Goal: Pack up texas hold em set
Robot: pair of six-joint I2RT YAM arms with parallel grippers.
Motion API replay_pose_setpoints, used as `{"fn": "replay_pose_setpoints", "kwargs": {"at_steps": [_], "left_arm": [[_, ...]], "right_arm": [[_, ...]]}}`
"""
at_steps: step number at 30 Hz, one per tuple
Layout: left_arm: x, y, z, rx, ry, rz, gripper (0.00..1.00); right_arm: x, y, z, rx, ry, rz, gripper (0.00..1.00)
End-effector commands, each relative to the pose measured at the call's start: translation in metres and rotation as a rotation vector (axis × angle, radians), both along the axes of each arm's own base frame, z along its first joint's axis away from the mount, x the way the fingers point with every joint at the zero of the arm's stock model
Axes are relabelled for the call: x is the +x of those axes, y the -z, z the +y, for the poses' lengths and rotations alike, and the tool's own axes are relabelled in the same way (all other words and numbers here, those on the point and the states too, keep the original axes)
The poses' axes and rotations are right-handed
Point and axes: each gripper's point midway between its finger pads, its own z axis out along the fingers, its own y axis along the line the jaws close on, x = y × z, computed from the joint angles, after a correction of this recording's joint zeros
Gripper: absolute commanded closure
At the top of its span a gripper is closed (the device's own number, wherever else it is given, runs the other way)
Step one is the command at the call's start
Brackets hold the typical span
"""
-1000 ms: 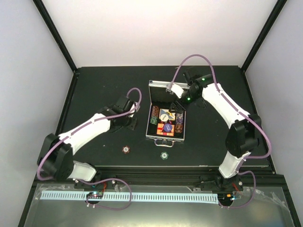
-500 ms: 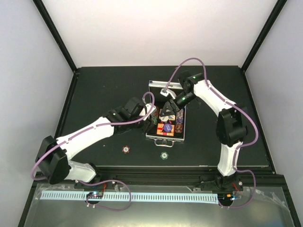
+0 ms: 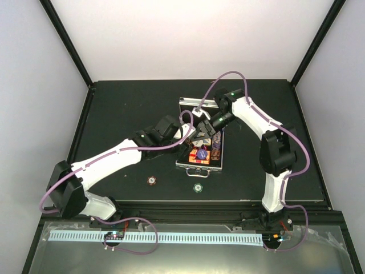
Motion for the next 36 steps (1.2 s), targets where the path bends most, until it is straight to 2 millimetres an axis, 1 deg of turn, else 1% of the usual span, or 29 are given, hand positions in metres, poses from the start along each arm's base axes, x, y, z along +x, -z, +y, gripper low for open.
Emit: {"fn": "replay_pose_setpoints", "kwargs": {"at_steps": [1,9,15,21,24,28,31,34,36], "left_arm": [[0.004,-0.023,-0.012,-0.039,0.032,-0.054,0.62],[0.006,-0.029,-0.009,-0.035,0.012,-0.086,0.62],[0.009,-0.037,-0.007,-0.047,-0.006,-0.115,0.62],[0.010,-0.044,-0.005,-0.057,-0.018,-0.139,0.62],[0.010,-0.045,-0.005,-0.060,-0.020,-0.144,0.62],[0.011,-0.045,-0.004,-0.057,-0.027,-0.150,0.62],[0.012,-0.047,-0.003,-0.059,-0.033,-0.157,0.58],[0.013,-0.046,0.000,-0.051,-0.049,-0.157,0.46],[0.014,-0.043,0.005,-0.036,-0.081,-0.146,0.40]], "right_arm": [[-0.008,0.017,0.005,-0.023,-0.014,0.076,0.44],[-0.017,0.030,0.011,-0.073,-0.049,0.083,0.53],[-0.021,0.033,0.014,-0.086,-0.062,0.080,0.59],[-0.021,0.033,0.013,-0.088,-0.063,0.076,0.71],[-0.021,0.031,0.013,-0.085,-0.064,0.067,0.83],[-0.019,0.023,0.015,-0.066,-0.071,0.038,0.93],[-0.016,0.017,0.017,-0.052,-0.071,0.010,0.99],[-0.012,0.011,0.017,-0.048,-0.068,-0.021,0.99],[-0.010,0.005,0.017,-0.048,-0.067,-0.051,0.99]]}}
